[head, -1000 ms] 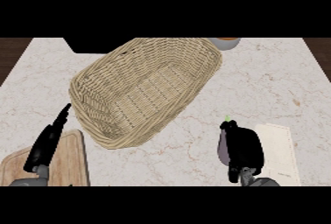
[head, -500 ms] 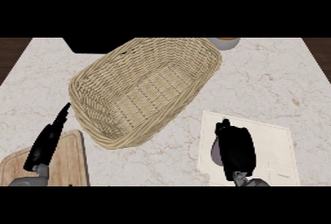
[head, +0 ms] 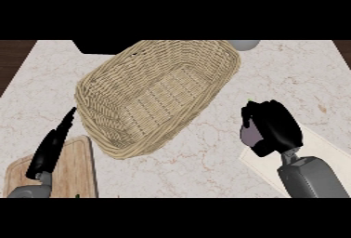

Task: Pick the eggplant from the placemat and place it in the basket

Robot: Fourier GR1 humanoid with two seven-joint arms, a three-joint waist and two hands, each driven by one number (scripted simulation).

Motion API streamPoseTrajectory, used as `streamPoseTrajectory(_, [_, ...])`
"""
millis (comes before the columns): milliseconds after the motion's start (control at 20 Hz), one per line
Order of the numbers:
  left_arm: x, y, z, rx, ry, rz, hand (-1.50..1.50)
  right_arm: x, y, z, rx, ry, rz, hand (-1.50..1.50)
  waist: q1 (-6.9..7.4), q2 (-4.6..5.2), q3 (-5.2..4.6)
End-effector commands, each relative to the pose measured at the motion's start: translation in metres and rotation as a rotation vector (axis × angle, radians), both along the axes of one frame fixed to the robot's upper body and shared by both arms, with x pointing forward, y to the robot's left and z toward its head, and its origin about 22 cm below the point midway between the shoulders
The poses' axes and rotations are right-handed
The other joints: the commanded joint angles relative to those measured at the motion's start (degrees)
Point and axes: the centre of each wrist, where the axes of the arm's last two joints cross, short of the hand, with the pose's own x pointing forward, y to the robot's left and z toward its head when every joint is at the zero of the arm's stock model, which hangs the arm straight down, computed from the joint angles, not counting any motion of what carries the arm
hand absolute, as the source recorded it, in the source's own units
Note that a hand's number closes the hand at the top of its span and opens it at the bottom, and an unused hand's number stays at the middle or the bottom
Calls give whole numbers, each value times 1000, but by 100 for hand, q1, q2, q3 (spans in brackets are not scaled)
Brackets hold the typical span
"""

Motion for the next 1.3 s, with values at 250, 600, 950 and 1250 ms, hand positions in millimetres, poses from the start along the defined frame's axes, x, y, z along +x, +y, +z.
streamPoseTrajectory(250, [-13, 3, -11, -3, 23, 18, 0, 48, -74, 96, 281, -291, 176, 150, -38, -15, 13])
streamPoseTrajectory(600, [-1, 5, -1, 8, 21, 25, 0, 28, -85, 178, 353, -337, 239, 150, -121, -36, 7])
streamPoseTrajectory(950, [-16, 7, -4, 20, 29, 28, 0, 24, -58, 243, 476, -209, 318, 150, -76, -53, 3])
streamPoseTrajectory(1250, [-2, -2, 3, -13, 24, 22, 0, 18, -36, 266, 515, -165, 365, 150, -87, -38, 4])
